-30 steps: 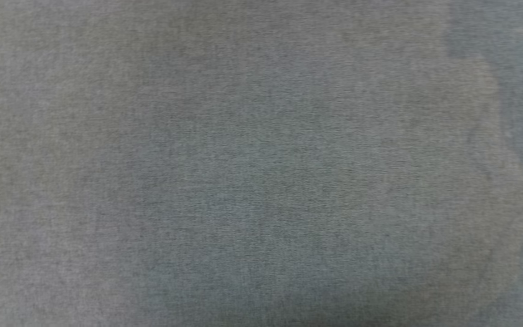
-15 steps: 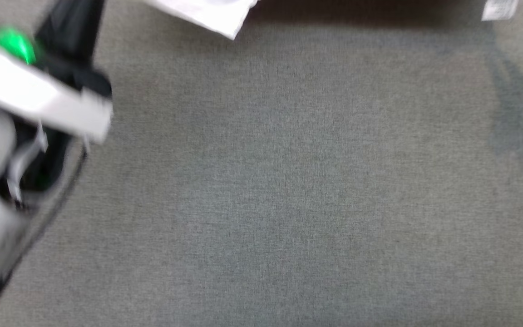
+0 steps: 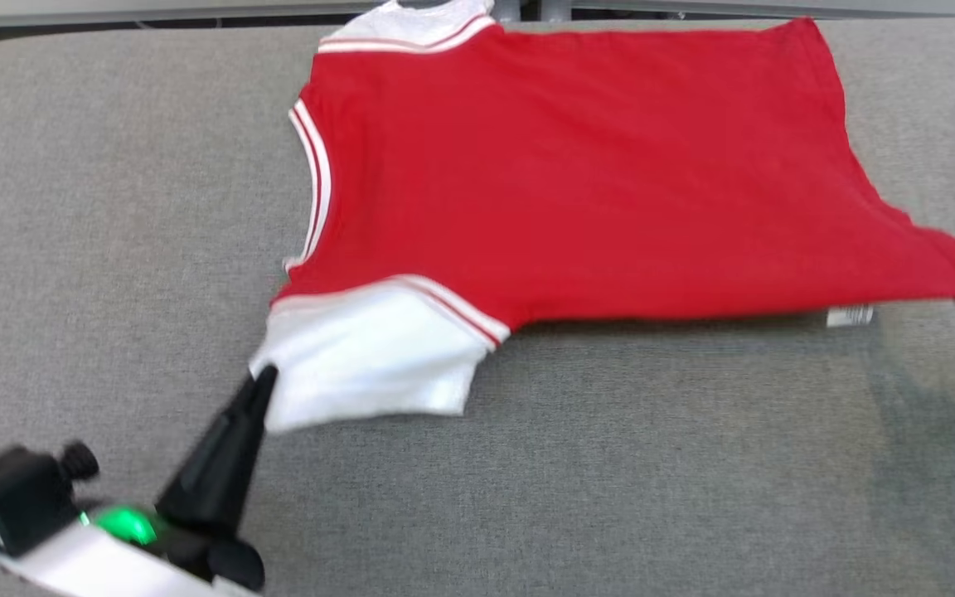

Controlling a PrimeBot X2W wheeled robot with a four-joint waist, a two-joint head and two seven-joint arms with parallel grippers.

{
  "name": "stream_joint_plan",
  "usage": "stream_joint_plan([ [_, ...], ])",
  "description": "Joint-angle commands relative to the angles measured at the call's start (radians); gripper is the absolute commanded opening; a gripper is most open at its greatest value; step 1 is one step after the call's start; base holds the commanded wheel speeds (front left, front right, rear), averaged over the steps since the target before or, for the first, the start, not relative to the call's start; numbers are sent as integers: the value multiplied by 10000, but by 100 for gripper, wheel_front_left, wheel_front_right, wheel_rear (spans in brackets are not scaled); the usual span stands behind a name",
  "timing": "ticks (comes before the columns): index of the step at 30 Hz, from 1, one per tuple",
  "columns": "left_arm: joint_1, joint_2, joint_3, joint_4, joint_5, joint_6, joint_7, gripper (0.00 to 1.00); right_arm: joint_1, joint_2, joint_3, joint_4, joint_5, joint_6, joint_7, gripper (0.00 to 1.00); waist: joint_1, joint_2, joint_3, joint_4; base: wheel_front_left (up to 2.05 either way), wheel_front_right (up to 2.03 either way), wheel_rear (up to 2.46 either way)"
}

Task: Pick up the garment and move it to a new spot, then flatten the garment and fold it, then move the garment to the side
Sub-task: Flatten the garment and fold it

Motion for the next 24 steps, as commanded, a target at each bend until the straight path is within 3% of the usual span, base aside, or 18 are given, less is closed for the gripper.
stream_joint_plan([
  [1,232,-54,42,-168,92,96,-38,0,290,-25,-152,-65,-49,-6,-49,0,-1,-1,-87,-78,0,0,0],
  [8,846,-305,-143,-841,56,416,103,0,1933,-112,-1082,-402,-314,-6,-51,0,-1,-1,-94,-166,0,0,0],
  [18,-976,-1396,-93,238,-226,121,646,0,1513,632,-1453,-80,-392,-6,407,0,-1,-1,361,-180,0,0,0],
  [24,-1894,-1888,197,720,-397,-193,639,0,1074,405,-1918,-240,-181,-6,515,0,-1,-1,797,-62,0,0,0],
])
